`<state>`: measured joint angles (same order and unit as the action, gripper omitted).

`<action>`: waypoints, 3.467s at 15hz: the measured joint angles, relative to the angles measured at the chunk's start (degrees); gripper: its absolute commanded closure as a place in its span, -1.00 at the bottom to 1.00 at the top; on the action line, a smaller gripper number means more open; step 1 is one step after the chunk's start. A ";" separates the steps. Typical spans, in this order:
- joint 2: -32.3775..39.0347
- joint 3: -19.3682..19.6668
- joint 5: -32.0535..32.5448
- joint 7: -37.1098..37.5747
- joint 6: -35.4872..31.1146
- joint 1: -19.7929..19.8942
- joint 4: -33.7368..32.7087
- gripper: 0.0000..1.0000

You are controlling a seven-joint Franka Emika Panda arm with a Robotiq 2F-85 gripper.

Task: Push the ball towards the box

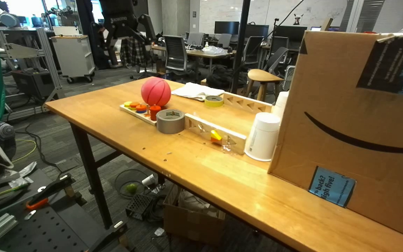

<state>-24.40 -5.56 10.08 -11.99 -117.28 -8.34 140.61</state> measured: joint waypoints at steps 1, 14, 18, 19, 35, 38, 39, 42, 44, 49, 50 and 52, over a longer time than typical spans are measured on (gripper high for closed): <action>0.33 -0.86 -0.73 0.02 -0.26 -1.12 -0.44 -1.00; 19.88 -13.45 -2.47 2.17 -1.49 -10.06 -17.53 -1.00; 29.19 -13.34 0.57 2.16 -1.29 -10.00 -25.58 -1.00; 31.57 -13.22 1.18 2.16 -1.15 -9.99 -27.84 -1.00; 49.01 -8.89 0.48 2.01 2.36 -9.33 -44.30 -1.00; 50.14 -8.21 0.14 2.00 2.38 -8.42 -44.04 -1.00; 50.68 -8.02 0.06 2.00 2.38 -8.20 -43.99 -1.00; 51.93 -7.15 0.24 2.00 2.35 -7.81 -44.00 -1.00; 51.64 -5.70 2.22 2.06 2.31 -7.58 -44.52 -1.00; 46.41 1.84 14.03 2.81 2.32 -4.42 -46.31 -1.00; 44.95 3.04 16.05 2.99 2.26 -3.45 -46.47 -1.00; 42.09 4.36 18.62 3.13 2.19 -1.73 -46.39 -1.00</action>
<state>17.69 -1.20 28.70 -8.86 -115.09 -10.06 94.22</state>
